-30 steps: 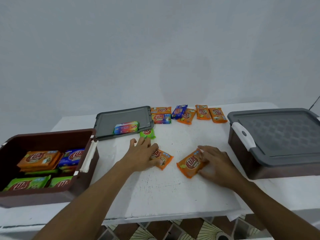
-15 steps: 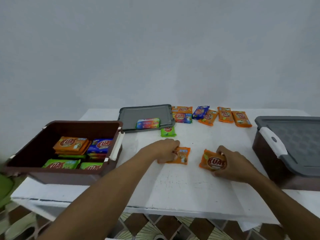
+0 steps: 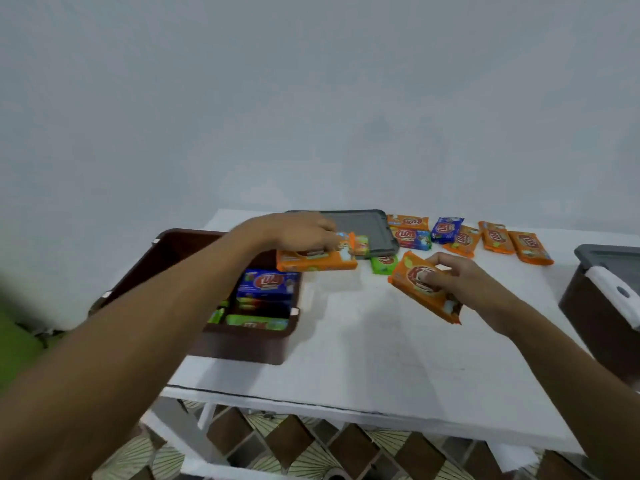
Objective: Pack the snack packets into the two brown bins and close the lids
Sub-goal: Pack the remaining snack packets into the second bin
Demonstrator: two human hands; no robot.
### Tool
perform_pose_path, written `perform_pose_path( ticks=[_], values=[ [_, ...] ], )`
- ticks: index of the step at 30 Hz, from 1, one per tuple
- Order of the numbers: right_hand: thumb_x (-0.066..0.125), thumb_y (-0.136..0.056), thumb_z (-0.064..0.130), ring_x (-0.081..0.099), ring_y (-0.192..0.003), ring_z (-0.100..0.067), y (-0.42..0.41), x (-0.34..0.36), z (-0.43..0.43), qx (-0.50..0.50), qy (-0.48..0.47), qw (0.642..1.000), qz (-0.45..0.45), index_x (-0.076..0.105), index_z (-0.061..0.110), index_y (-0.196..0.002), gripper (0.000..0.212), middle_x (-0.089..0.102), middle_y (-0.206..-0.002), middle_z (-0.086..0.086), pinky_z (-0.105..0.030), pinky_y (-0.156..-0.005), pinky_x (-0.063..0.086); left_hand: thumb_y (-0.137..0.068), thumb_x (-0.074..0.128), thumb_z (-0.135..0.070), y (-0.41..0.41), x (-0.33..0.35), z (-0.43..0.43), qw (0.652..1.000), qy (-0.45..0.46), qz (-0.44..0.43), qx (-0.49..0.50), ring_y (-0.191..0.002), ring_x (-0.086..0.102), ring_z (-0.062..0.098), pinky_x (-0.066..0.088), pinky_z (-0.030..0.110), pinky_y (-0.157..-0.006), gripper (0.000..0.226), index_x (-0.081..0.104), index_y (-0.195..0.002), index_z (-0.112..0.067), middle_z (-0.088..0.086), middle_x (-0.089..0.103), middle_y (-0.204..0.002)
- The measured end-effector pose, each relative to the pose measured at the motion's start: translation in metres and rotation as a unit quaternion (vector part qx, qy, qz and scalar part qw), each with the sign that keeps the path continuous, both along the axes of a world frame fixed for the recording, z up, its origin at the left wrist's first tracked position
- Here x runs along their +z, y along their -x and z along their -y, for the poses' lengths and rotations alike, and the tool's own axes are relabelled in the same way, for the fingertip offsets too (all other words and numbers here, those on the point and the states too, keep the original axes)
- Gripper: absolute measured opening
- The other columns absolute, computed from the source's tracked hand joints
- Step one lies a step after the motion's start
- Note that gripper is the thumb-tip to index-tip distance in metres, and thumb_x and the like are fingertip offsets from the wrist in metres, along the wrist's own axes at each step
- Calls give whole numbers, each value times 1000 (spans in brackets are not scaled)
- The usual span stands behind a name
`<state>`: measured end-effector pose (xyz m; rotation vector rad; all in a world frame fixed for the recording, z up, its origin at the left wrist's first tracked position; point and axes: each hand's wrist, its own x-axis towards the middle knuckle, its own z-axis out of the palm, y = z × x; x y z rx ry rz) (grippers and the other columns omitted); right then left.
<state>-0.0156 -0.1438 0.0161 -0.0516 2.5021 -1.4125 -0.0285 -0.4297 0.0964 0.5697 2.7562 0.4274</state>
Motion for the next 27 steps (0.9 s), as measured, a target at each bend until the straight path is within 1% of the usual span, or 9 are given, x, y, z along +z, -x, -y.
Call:
perform_pose_path(
  ticks=[6, 9, 12, 15, 18, 21, 23, 25, 27],
  values=[
    [63, -89, 42, 65, -88, -11, -5, 36, 111, 83, -36, 994, -62, 58, 34, -103, 17, 62, -103, 6, -24, -67, 52, -73, 51, -47, -9, -17, 126, 998, 0, 56, 16, -83, 58, 24, 46, 45, -77, 32, 58, -85, -18, 7, 62, -92],
    [63, -90, 40, 65, -87, -10, -8, 49, 161, 163, -98, 976, -108, 61, 27, -107, 21, 64, -99, 10, -26, -71, 55, -72, 53, -37, -13, -35, 169, 995, -4, 99, 21, -76, 59, 19, 46, 41, -72, 20, 58, -80, -19, 5, 63, -86],
    [65, -89, 38, 67, -83, -7, -9, 53, 206, 226, -153, 951, -143, 62, 24, -104, 21, 69, -94, 9, -30, -72, 57, -75, 53, -32, -19, -55, 193, 990, -14, 140, 17, -80, 63, 15, 50, 38, -78, 19, 63, -86, -19, 1, 67, -90],
    [65, -89, 35, 64, -85, -9, -8, 42, 241, 306, -236, 913, -128, 62, 24, -106, 20, 67, -94, 9, -27, -71, 52, -86, 53, -35, -23, -80, 208, 989, 33, 147, -3, -94, 61, 23, 48, 38, -86, 25, 62, -103, -20, 3, 64, -102],
    [62, -92, 28, 60, -94, -16, -4, 22, 263, 382, -348, 851, -99, 63, 22, -112, 21, 64, -106, 3, -29, -79, 49, -95, 51, -35, -29, -97, 218, 989, 95, 108, -32, -106, 55, 18, 44, 33, -94, 36, 54, -130, -24, -1, 58, -120],
    [58, -93, 30, 56, -89, -16, -8, 9, 271, 384, -453, 798, -104, 61, 25, -121, 28, 62, -113, -2, -29, -74, 44, -94, 53, -30, -32, -100, 223, 989, 100, 69, -82, -102, 59, 17, 48, 37, -91, 38, 58, -131, -21, 0, 63, -121],
    [58, -93, 35, 54, -91, -16, -13, 4, 272, 383, -500, 764, -137, 58, 27, -125, 34, 62, -115, -2, -29, -71, 38, -93, 55, -25, -31, -98, 225, 989, 93, 61, -96, -98, 59, 13, 49, 33, -87, 40, 57, -132, -21, -2, 65, -119],
    [59, -92, 38, 57, -99, -17, -15, 1, 271, 379, -509, 756, -161, 56, 29, -128, 37, 62, -118, -1, -29, -73, 39, -93, 56, -22, -30, -96, 225, 989, 88, 60, -100, -101, 56, 10, 47, 26, -86, 43, 55, -136, -22, -5, 61, -124],
    [58, -92, 39, 57, -107, -18, -17, -1, 269, 384, -502, 758, -161, 54, 31, -130, 39, 61, -122, 0, -29, -77, 41, -92, 57, -19, -28, -95, 224, 990, 84, 67, -97, -105, 56, 12, 48, 27, -87, 43, 54, -135, -22, -4, 59, -127]
  ],
)
